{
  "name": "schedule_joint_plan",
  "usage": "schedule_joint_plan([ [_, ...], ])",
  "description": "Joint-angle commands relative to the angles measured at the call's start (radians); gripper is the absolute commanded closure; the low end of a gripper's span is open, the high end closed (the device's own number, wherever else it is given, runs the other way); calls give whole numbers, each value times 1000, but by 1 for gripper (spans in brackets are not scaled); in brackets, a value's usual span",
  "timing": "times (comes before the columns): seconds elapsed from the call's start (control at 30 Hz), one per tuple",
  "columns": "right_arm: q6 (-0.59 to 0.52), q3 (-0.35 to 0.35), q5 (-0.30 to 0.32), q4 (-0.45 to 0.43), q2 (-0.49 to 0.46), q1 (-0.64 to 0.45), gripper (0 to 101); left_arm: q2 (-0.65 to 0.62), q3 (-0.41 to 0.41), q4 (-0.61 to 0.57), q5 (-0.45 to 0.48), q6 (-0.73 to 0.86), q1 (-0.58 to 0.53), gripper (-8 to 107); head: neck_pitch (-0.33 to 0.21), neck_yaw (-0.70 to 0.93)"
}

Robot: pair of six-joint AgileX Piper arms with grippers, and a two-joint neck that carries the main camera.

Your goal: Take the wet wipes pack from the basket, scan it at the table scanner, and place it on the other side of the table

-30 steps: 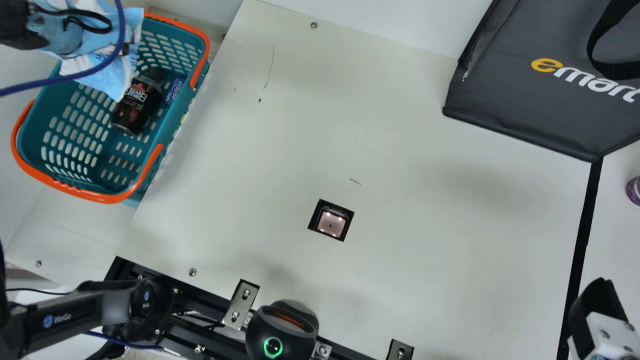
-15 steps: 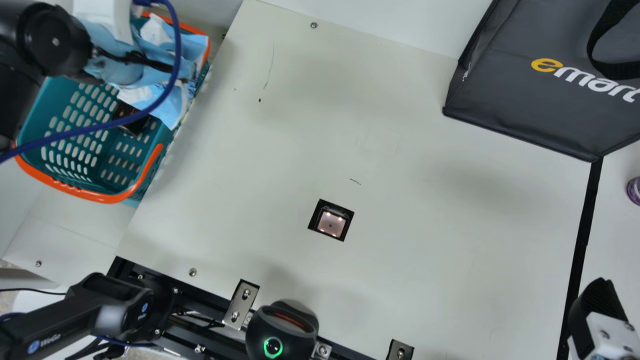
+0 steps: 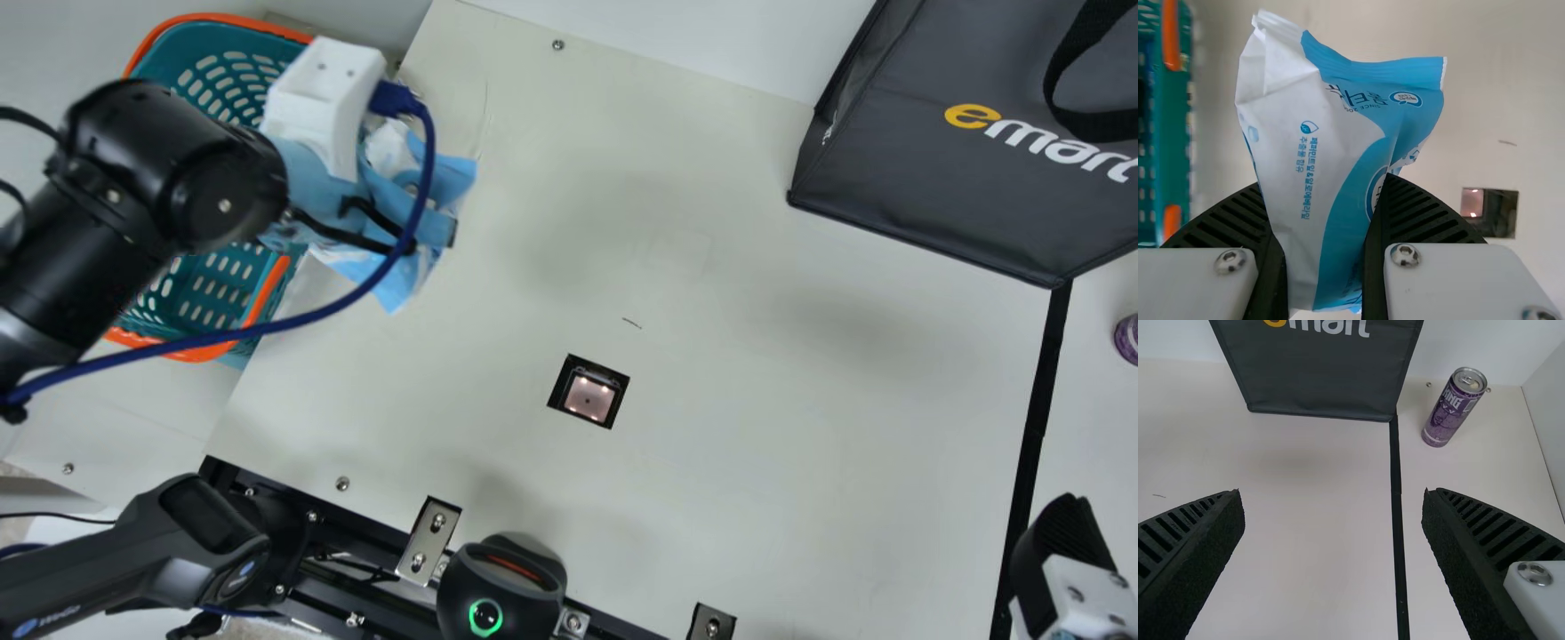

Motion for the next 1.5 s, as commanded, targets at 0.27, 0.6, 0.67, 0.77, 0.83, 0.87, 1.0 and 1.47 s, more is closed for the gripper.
schedule_joint_plan([
  [0.27,0,0,0,0,0,0,6,27,38,5,-18,-210,-232,107,-29,2],
  [0.6,0,0,0,0,0,0,6,86,57,-1,-48,-411,-391,107,-29,2],
  [0.67,0,0,0,0,0,0,6,102,59,-4,-58,-448,-416,107,-29,2],
  [0.77,0,0,0,0,0,0,6,128,59,-13,-71,-501,-448,107,-29,2],
  [0.83,0,0,0,0,0,0,6,144,60,-17,-82,-532,-465,107,-29,2],
  [0.87,0,0,0,0,0,0,6,153,61,-18,-88,-549,-473,107,-29,2],
  [1.0,0,0,0,0,0,0,6,183,68,-21,-117,-606,-496,107,-29,2],
  [1.47,0,0,0,0,0,0,6,256,129,1,-235,-721,-544,107,-29,2],
])
